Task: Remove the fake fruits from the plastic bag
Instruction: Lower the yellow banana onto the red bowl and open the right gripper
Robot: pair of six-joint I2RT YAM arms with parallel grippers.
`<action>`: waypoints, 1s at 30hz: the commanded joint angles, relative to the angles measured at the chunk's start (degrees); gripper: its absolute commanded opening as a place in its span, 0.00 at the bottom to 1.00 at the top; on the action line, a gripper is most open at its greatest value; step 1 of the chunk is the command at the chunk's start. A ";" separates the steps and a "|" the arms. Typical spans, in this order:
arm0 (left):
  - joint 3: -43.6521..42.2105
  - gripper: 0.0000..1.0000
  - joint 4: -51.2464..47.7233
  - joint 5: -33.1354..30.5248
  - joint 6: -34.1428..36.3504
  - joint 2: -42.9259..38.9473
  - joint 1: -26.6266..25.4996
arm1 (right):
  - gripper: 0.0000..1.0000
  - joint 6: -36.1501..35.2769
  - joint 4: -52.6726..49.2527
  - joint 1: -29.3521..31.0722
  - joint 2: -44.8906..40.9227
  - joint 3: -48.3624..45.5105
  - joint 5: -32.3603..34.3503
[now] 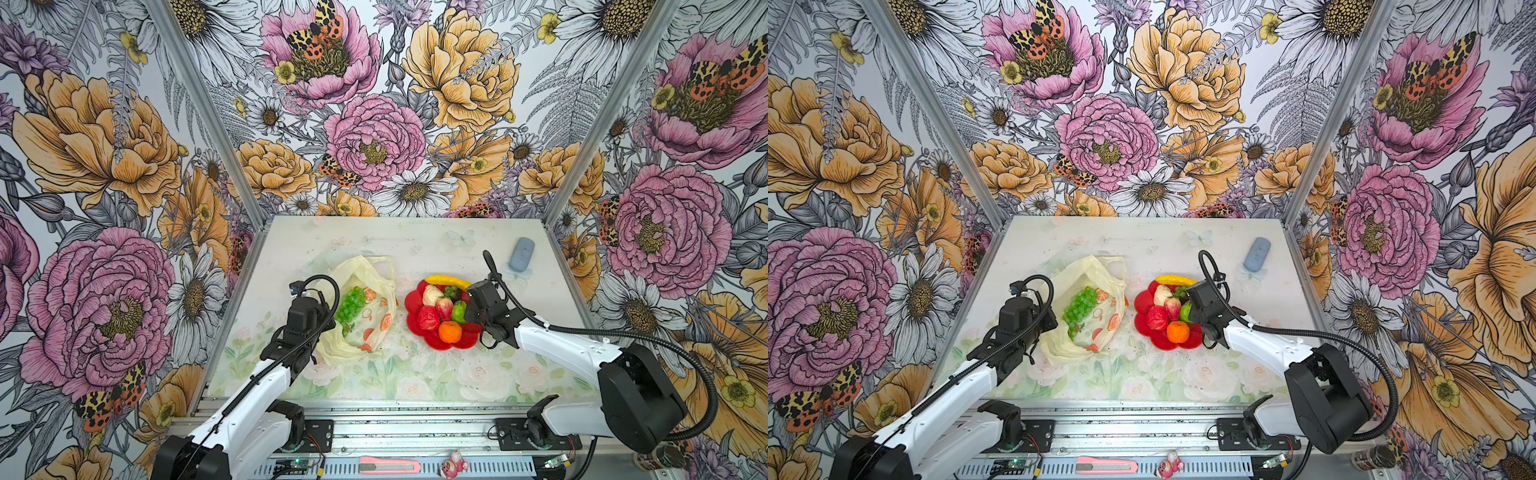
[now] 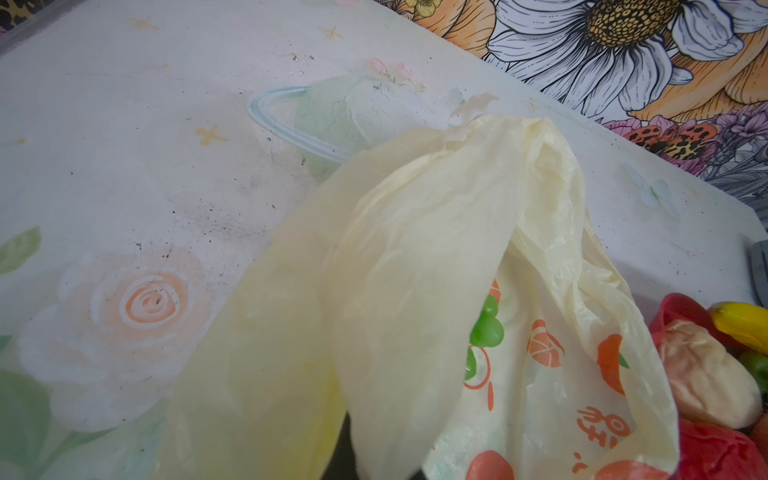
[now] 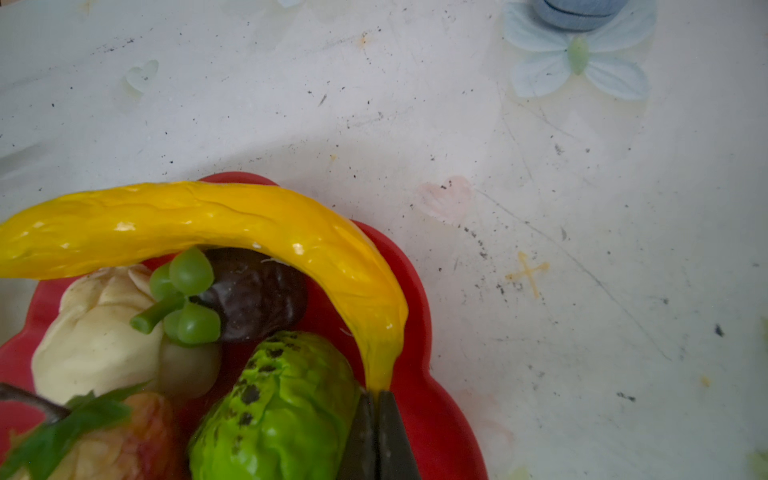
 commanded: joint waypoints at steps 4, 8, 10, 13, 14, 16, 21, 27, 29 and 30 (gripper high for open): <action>-0.74 0.00 1.34 0.85 1.00 0.31 0.44 | 0.00 1.11 -2.16 0.66 -3.53 -0.83 0.02; -0.74 0.00 1.23 0.85 1.02 0.26 0.39 | 0.00 1.64 -2.80 1.19 -2.93 -0.99 -0.08; -0.74 0.00 1.18 0.81 1.07 0.14 0.40 | 0.00 1.90 -3.07 1.45 -2.54 -1.18 0.01; -0.75 0.00 1.22 0.84 1.08 0.13 0.37 | 0.01 2.24 -3.07 1.55 -1.70 -1.29 0.02; -0.74 0.00 1.19 0.85 1.01 0.13 0.40 | 0.01 2.28 -3.12 1.63 -1.38 -1.27 -0.15; -0.74 0.00 1.25 0.85 1.07 0.13 0.39 | 0.03 2.26 -3.08 1.72 -0.80 -1.03 -0.38; -0.74 0.00 1.18 0.74 1.03 0.13 0.40 | 0.08 2.27 -3.07 1.90 -0.45 -0.73 -0.96; -0.83 0.00 1.26 0.72 1.08 0.13 0.40 | 0.21 1.81 -3.46 2.01 -2.78 -0.93 -0.52; -0.82 0.00 1.32 0.76 1.08 0.14 0.39 | 0.25 1.24 -3.74 1.90 -3.78 -0.79 -0.13; -0.77 0.00 1.27 0.71 1.03 0.13 0.39 | 0.27 1.03 -4.01 1.83 -4.21 -0.65 0.06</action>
